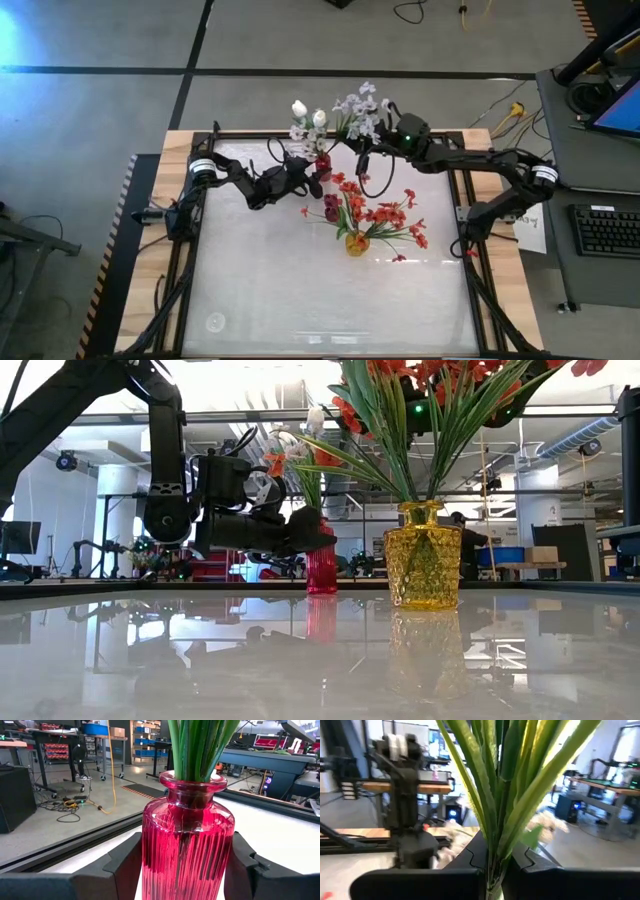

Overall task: Sort flowers into vase by color
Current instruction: Put the white flowers into the red vase

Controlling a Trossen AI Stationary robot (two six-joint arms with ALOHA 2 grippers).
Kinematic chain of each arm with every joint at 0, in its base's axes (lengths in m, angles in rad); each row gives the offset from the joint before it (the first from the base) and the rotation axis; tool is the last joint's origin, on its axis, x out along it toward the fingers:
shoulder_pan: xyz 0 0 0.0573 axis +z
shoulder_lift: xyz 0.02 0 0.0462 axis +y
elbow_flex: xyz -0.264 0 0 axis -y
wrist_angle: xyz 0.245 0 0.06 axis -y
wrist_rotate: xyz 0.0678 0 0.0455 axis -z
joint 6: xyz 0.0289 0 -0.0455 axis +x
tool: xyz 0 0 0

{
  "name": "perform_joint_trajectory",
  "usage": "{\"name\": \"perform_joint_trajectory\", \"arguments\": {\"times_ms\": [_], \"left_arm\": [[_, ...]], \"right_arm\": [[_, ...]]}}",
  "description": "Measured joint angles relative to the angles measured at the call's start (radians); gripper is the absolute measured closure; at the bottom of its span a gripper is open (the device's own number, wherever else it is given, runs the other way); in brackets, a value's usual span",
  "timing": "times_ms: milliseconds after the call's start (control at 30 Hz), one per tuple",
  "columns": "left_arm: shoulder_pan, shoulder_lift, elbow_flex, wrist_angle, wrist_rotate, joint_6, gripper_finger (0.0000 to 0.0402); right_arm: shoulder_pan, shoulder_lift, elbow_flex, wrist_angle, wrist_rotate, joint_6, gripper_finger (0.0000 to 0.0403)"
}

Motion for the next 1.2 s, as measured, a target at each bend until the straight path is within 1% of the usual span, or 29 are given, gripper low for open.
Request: {"name": "perform_joint_trajectory", "arguments": {"times_ms": [67,467,567,667,733,1200], "left_arm": [[0.000,0.000,0.000,0.000,0.000,0.000,0.0202],[0.000,0.000,0.000,-0.004,0.000,0.000,0.0202],[0.000,0.000,0.000,-0.004,0.000,0.000,0.0202],[0.000,0.000,0.000,-0.005,0.000,0.000,0.0202],[0.000,0.000,0.000,-0.005,0.000,0.000,0.0202],[0.000,0.001,0.000,-0.006,0.000,0.000,0.0202]], "right_arm": [[-0.002,0.002,0.000,-0.005,0.017,0.004,0.0385],[-0.003,-0.006,0.001,-0.006,0.016,0.035,0.0385],[-0.004,-0.006,0.045,-0.101,0.018,0.040,0.0385],[-0.004,-0.003,0.111,-0.217,0.018,0.009,0.0385],[-0.004,0.004,0.140,-0.247,0.018,0.009,0.0385],[-0.004,0.053,0.150,-0.252,0.034,0.017,0.0385]]}}
